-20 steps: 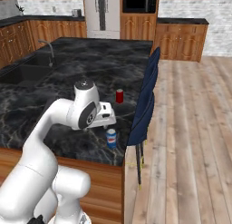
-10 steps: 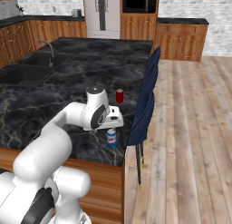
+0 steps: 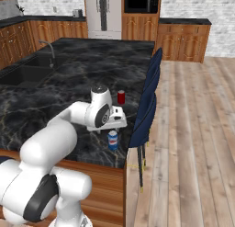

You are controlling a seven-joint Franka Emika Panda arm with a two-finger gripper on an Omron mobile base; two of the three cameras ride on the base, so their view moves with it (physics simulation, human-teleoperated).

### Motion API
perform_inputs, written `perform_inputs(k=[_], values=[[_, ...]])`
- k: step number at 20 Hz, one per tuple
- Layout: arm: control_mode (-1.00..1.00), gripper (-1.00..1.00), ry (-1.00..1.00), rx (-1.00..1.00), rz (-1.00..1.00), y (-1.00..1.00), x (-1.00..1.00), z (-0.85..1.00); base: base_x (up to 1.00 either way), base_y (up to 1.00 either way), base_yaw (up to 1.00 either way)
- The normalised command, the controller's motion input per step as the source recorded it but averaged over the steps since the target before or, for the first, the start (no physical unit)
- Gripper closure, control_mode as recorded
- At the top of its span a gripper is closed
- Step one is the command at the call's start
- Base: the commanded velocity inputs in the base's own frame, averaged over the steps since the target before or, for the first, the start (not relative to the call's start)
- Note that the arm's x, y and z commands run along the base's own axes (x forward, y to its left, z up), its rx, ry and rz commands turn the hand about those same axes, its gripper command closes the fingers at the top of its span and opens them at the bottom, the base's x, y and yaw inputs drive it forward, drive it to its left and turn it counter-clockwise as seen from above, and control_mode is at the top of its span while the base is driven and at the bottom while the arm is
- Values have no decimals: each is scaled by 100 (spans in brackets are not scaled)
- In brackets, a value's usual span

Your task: Four empty soda cans are scattered around the kitchen. Gather all the cans and cluster them next to the stove for recycling.

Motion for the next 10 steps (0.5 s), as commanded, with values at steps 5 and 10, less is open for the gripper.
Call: perform_inputs(k=[5,10], values=[[-100,-100,0,0,0,0,16,-25,0,0,0],[-100,-100,0,0,0,-2,38,-24,0,0,0]])
